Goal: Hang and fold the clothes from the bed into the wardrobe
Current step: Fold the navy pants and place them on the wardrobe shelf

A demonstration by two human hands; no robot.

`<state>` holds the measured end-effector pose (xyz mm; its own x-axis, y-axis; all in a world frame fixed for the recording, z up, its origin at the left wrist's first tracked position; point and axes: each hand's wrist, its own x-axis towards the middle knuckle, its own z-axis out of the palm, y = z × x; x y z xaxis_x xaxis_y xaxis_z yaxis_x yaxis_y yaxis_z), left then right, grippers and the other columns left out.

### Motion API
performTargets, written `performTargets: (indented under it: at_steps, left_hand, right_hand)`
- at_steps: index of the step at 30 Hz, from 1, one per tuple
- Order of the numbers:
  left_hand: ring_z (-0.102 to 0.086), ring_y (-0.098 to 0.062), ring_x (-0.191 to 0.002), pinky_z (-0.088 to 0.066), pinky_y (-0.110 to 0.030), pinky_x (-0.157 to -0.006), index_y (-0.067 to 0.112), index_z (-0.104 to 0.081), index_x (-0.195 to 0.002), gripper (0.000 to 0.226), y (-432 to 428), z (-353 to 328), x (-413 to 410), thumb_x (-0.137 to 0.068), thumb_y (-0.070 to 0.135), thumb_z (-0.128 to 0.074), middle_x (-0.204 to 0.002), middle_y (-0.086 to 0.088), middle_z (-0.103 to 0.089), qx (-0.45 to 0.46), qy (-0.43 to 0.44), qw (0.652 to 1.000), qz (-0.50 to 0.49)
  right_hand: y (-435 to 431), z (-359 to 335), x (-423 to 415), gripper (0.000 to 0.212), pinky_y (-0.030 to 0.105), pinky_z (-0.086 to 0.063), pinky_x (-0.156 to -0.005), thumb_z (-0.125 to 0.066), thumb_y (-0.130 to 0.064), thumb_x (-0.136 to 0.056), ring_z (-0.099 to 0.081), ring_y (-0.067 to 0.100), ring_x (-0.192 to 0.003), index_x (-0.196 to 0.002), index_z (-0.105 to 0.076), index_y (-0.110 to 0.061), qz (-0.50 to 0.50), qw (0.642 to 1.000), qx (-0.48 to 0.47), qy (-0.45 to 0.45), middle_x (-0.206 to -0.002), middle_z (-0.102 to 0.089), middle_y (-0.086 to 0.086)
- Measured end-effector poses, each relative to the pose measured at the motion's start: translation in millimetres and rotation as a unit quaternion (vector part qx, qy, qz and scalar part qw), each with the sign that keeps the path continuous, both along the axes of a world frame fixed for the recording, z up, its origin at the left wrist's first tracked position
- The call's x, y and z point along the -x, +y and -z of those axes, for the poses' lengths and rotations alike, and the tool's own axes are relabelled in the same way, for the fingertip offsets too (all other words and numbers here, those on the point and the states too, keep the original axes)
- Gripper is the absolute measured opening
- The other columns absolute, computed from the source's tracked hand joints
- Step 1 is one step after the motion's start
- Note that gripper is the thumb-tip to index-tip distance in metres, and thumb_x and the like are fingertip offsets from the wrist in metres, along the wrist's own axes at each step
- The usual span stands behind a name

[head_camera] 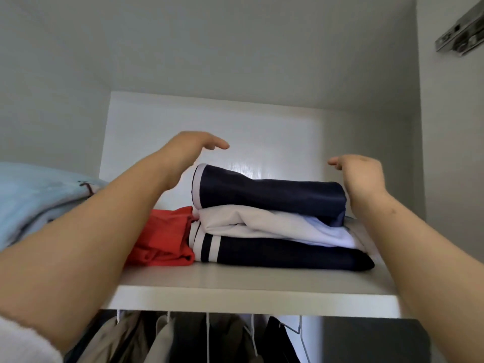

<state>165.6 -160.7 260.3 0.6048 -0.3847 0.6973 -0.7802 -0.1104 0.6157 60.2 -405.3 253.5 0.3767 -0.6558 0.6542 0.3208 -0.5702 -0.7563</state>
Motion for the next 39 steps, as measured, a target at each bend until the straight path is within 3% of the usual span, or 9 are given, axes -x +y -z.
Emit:
performTargets:
  at_steps: [4, 7, 14, 21, 23, 25, 27, 32, 39]
  left_hand:
    - [-0.048, 0.015, -0.107, -0.034, -0.007, -0.088, 0.045, -0.072, -0.077, 0.021, -4, 7, 25, -0.083, 0.028, -0.061, -0.114, 0.024, -0.055, -0.098, -0.061, 0.991, 0.068]
    - [-0.036, 0.010, -0.118, -0.025, -0.007, -0.093, 0.052, -0.057, -0.095, 0.035, -3, 18, 22, -0.078, 0.024, -0.070, -0.131, 0.023, -0.036, -0.219, -0.200, 0.955, 0.005]
    - [-0.047, -0.005, -0.112, -0.029, 0.000, -0.081, 0.026, -0.056, -0.111, 0.041, 0, 29, 26, -0.074, 0.010, -0.066, -0.122, 0.009, -0.053, -0.186, -0.339, 0.919, -0.077]
    - [-0.048, -0.004, -0.076, -0.035, -0.017, -0.067, 0.033, -0.052, -0.120, 0.033, -3, 33, 32, -0.089, 0.023, -0.051, -0.081, 0.019, -0.052, -0.313, -0.241, 0.908, -0.140]
    - [-0.051, -0.007, -0.085, -0.035, -0.019, -0.087, 0.033, -0.050, -0.119, 0.033, -3, 30, 34, -0.090, 0.017, -0.044, -0.089, 0.015, -0.055, -0.344, -0.196, 0.907, -0.143]
    - [-0.052, -0.013, -0.101, -0.011, -0.040, -0.112, 0.031, -0.047, -0.119, 0.037, -4, 29, 37, -0.089, 0.012, -0.038, -0.108, 0.008, -0.055, -0.367, -0.169, 0.902, -0.155]
    - [-0.049, -0.014, -0.111, 0.005, -0.048, -0.112, 0.031, -0.044, -0.121, 0.036, -5, 34, 38, -0.091, 0.015, -0.033, -0.118, 0.008, -0.049, -0.367, -0.151, 0.904, -0.156]
    - [-0.040, -0.010, -0.121, 0.006, -0.051, -0.113, 0.035, -0.041, -0.124, 0.037, -5, 54, 43, -0.093, 0.022, -0.028, -0.126, 0.013, -0.041, -0.267, -0.115, 0.944, -0.158]
    - [-0.006, -0.008, -0.142, 0.002, -0.055, -0.111, 0.031, -0.019, -0.145, 0.047, -10, 67, 58, -0.098, 0.028, -0.025, -0.153, 0.016, -0.009, -0.296, -0.115, 0.925, -0.209]
  right_hand:
    - [24, 17, 35, 0.015, 0.016, -0.038, -0.095, -0.054, -0.032, -0.085, -0.053, 0.009, -0.111, -0.088, -0.068, -0.036, -0.083, 0.962, 0.251, 0.059, -0.103, -0.064, -0.019]
    - [21, 21, 42, 0.047, 0.039, -0.033, -0.106, -0.060, -0.049, -0.075, -0.050, 0.011, -0.118, -0.121, -0.056, -0.040, 0.004, 0.868, 0.432, 0.242, -0.122, -0.059, -0.016]
    - [-3, 31, 41, 0.039, 0.034, -0.044, -0.074, -0.046, -0.009, -0.084, -0.056, 0.020, -0.092, -0.110, -0.060, -0.034, 0.131, 0.806, 0.540, 0.206, -0.098, -0.066, -0.011]
    - [-4, 43, 25, 0.040, 0.032, -0.046, -0.084, -0.041, -0.012, -0.087, -0.058, 0.022, -0.100, -0.110, -0.060, -0.039, 0.051, 0.834, 0.452, 0.313, -0.111, -0.065, -0.009]
    - [0, 42, 25, 0.042, 0.030, -0.041, -0.082, -0.038, -0.013, -0.087, -0.056, 0.020, -0.102, -0.112, -0.058, -0.040, 0.064, 0.830, 0.442, 0.334, -0.113, -0.063, -0.010]
    - [5, 43, 25, 0.038, 0.032, -0.033, -0.083, -0.035, -0.016, -0.089, -0.053, 0.018, -0.105, -0.109, -0.055, -0.041, 0.085, 0.818, 0.444, 0.355, -0.114, -0.061, -0.013]
    - [11, 45, 26, 0.037, 0.037, -0.027, -0.089, -0.035, -0.017, -0.089, -0.047, 0.016, -0.116, -0.111, -0.053, -0.040, 0.098, 0.818, 0.432, 0.366, -0.118, -0.057, -0.013]
    - [37, 52, 25, 0.053, 0.051, -0.001, -0.111, -0.032, -0.016, -0.090, -0.011, 0.013, -0.143, -0.140, -0.033, -0.033, 0.104, 0.864, 0.397, 0.291, -0.146, -0.034, -0.012]
    - [48, 62, 34, 0.050, 0.048, 0.003, -0.113, -0.026, -0.015, -0.093, -0.012, 0.016, -0.144, -0.142, -0.030, -0.025, 0.042, 0.859, 0.365, 0.356, -0.149, -0.033, -0.004]
